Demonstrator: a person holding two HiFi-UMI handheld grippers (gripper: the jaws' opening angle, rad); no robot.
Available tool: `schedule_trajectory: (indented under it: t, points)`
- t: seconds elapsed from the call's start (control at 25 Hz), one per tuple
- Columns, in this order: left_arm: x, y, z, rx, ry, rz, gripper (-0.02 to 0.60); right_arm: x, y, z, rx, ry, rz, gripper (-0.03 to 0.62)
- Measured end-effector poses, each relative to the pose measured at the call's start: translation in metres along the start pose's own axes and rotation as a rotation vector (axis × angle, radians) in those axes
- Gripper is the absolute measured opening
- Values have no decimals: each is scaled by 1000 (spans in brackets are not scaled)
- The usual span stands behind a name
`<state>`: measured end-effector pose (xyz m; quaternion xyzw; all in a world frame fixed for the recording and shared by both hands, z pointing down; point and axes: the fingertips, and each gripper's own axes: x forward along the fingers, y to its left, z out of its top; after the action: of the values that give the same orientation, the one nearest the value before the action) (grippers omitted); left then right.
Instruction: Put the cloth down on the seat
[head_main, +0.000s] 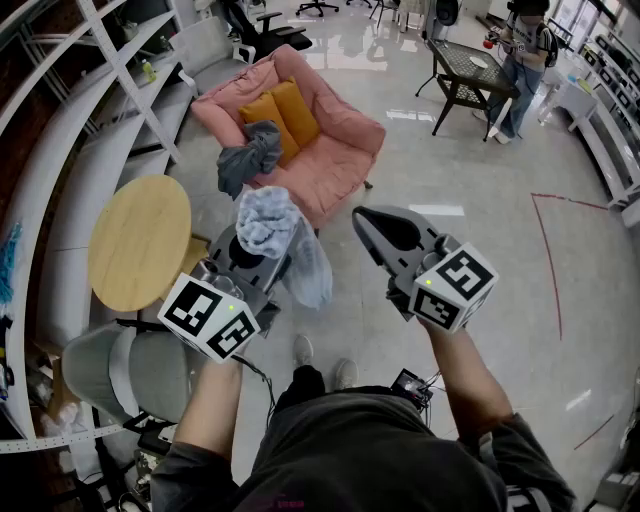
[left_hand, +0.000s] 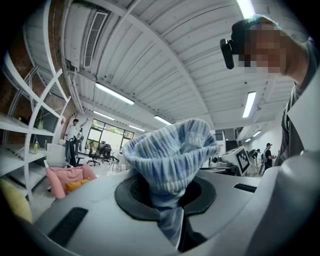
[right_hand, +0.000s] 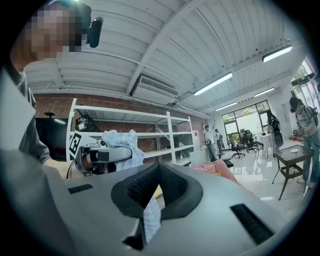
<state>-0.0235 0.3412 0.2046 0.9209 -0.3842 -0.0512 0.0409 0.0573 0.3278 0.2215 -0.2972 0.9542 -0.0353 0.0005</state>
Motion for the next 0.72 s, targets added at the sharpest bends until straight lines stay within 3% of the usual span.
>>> schedule_trajectory:
  t: [0.72]
  points:
    - [2,3,-2,5,8,2,72,-3,-6,-2,7,-15,-2,15]
